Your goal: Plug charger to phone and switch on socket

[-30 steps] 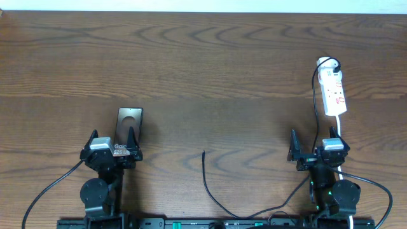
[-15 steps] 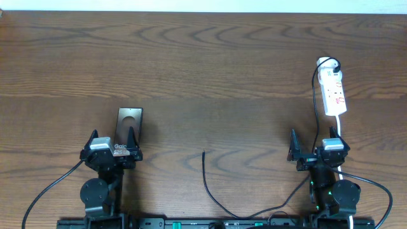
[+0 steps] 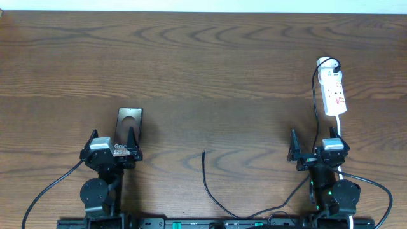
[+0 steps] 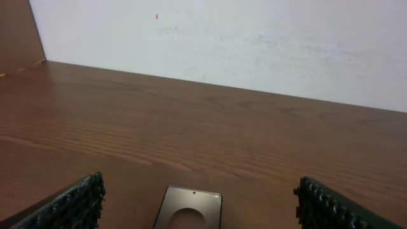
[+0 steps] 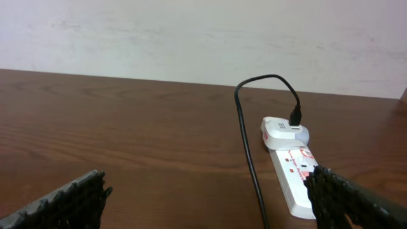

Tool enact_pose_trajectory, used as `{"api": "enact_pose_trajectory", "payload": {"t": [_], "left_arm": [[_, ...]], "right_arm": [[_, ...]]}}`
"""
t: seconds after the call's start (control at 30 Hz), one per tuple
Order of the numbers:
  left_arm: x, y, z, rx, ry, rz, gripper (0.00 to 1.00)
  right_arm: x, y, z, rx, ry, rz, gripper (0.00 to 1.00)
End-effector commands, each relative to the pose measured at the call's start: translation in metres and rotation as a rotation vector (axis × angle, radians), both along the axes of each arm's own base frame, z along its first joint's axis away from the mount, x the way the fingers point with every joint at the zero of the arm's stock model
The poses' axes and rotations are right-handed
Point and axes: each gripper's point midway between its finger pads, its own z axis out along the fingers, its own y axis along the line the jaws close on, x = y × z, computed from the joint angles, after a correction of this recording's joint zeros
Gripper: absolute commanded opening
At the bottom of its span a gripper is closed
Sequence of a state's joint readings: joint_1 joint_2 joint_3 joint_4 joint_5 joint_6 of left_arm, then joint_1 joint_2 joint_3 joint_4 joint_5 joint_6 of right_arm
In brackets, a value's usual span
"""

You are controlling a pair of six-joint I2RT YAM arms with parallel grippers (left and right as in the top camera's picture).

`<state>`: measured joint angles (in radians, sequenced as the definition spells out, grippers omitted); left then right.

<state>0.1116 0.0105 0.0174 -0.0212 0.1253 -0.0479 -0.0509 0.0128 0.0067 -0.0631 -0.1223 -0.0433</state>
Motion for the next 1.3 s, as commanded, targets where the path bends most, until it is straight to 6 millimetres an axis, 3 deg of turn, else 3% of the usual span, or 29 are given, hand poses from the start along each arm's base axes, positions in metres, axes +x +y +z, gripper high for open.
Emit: {"api": "enact_pose_trajectory", "payload": {"t": [0.0, 0.23, 0.47, 0.67, 0.83, 0.97, 1.27], "left_arm": [[-0.001, -0.002, -0.016, 0.001, 0.052, -0.017, 0.94], [0.000, -0.004, -0.007, -0.007, 0.019, -0.024, 0.94], [-0.002, -0.007, 0.031, 0.033, -0.044, -0.044, 0.94], [0.001, -0.007, 0.069, 0.117, 0.020, -0.054, 0.94], [0.019, -0.005, 0.102, 0.121, 0.100, -0.062, 0.94], [0.040, -0.002, 0.117, 0.103, 0.224, -0.070, 0.94], [0.078, 0.002, 0.115, 0.042, 0.613, -0.095, 0.94]], "right_arm": [[0.000, -0.004, -0.001, 0.012, 0.005, -0.019, 0.99], [0.000, -0.004, -0.001, 0.012, 0.005, -0.019, 0.99], [0.000, -0.004, -0.001, 0.012, 0.006, -0.019, 0.99], [0.000, -0.004, -0.001, 0.012, 0.005, -0.019, 0.99], [0.000, -0.004, -0.001, 0.012, 0.005, -0.019, 0.99], [0.000, -0.004, -0.001, 0.012, 0.005, -0.019, 0.99], [0.000, -0.004, -0.001, 0.012, 0.006, -0.019, 0.99]]}}
